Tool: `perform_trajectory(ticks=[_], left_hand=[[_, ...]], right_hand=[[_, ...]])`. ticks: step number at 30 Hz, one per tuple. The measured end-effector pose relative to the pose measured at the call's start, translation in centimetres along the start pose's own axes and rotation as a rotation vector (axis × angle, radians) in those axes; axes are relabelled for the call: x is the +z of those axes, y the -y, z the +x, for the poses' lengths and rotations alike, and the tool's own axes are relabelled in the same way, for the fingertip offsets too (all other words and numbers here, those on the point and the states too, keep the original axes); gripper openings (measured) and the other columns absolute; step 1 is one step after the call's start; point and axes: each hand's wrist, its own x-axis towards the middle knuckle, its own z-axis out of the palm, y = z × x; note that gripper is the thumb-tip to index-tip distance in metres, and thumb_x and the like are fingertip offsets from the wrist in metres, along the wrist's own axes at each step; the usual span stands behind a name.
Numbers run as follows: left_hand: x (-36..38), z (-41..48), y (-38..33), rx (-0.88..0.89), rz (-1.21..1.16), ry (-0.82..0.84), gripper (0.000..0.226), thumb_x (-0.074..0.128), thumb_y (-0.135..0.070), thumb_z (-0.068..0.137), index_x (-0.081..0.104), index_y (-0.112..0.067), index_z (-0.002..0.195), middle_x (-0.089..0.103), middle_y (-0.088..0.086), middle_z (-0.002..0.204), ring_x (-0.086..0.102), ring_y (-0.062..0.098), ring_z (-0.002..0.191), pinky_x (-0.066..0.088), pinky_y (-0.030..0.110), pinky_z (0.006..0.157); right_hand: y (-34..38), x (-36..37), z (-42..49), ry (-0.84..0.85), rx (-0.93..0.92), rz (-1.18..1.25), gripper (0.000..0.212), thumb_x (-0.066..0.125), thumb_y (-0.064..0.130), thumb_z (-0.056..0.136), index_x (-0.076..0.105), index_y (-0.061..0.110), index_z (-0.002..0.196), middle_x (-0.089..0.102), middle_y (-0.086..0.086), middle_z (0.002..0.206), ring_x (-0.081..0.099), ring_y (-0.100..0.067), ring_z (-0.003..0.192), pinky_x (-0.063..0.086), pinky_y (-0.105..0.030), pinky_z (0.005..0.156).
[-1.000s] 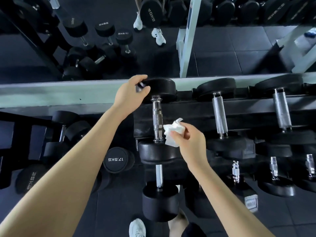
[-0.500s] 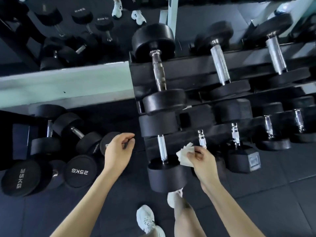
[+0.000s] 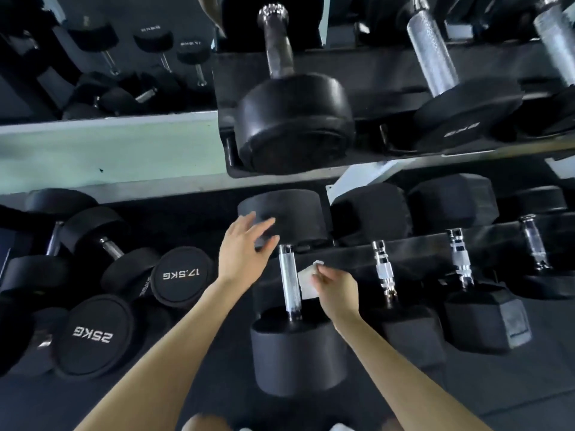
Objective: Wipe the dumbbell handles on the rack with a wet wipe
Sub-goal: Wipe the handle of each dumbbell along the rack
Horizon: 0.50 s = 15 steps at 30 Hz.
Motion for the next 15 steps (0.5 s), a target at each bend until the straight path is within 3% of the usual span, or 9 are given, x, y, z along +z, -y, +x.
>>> perform_trajectory(ticks=[4,7,8,11,13,15], left_hand=[[3.5,3.2,2.2,0.194,0.093,-0.058,0.047,0.059,-0.046,0.088,0.051,-0.036,0.133,0.031,0.005,0.153,0.021,0.027,0.144,0.030,0.036,0.109],[5.2,4.3,3.9,0.332,0.108,-0.165,0.049,0.047,-0.059,0.086,0.052,-0.040,0.130,0.033,0.003,0.151,0.028,0.028,0.141,0.042,0.042,0.101],[5.6,4.4,4.3,0.360,0.108,-0.202,0.049,0.042,-0.060,0.086,0.053,-0.041,0.129,0.034,0.003,0.150,0.029,0.028,0.140,0.044,0.042,0.098],[6.4,4.3,5.4,0.453,0.098,-0.296,0.044,0.040,-0.057,0.088,0.054,-0.042,0.127,0.037,0.003,0.149,0.032,0.028,0.139,0.048,0.042,0.094],[6.8,4.0,6.1,0.506,0.074,-0.328,0.041,0.039,-0.055,0.089,0.051,-0.043,0.126,0.037,0.001,0.149,0.030,0.026,0.140,0.045,0.037,0.093],[7.1,3.9,6.5,0.521,0.024,-0.346,0.039,0.038,-0.055,0.088,0.049,-0.045,0.125,0.037,-0.002,0.150,0.028,0.023,0.141,0.039,0.031,0.094]], right_hand=[[-1.9,2.5,4.1,0.024,-0.095,0.028,0.015,0.057,0.018,0.092,0.069,0.021,0.083,0.044,0.013,0.051,0.043,-0.003,0.050,0.033,-0.012,0.052],[-3.2,5.2,6.3,0.075,-0.123,0.110,0.014,0.060,0.022,0.089,0.070,0.018,0.099,0.058,0.010,0.070,0.055,-0.008,0.072,0.042,-0.020,0.069],[-3.6,5.9,6.8,0.081,-0.116,0.136,0.015,0.060,0.022,0.089,0.070,0.015,0.099,0.059,0.009,0.074,0.055,-0.009,0.075,0.041,-0.019,0.069],[-4.4,6.8,7.3,0.091,-0.151,0.195,0.017,0.063,0.023,0.089,0.068,0.013,0.076,0.064,0.008,0.069,0.059,-0.008,0.070,0.045,-0.016,0.063],[-4.8,7.0,7.4,0.105,-0.181,0.228,0.017,0.065,0.025,0.088,0.072,0.011,0.080,0.071,0.002,0.077,0.066,-0.012,0.078,0.052,-0.026,0.073],[-4.8,7.3,7.8,0.083,-0.223,0.250,0.017,0.068,0.025,0.086,0.074,0.009,0.080,0.072,-0.002,0.079,0.067,-0.015,0.080,0.052,-0.030,0.075]])
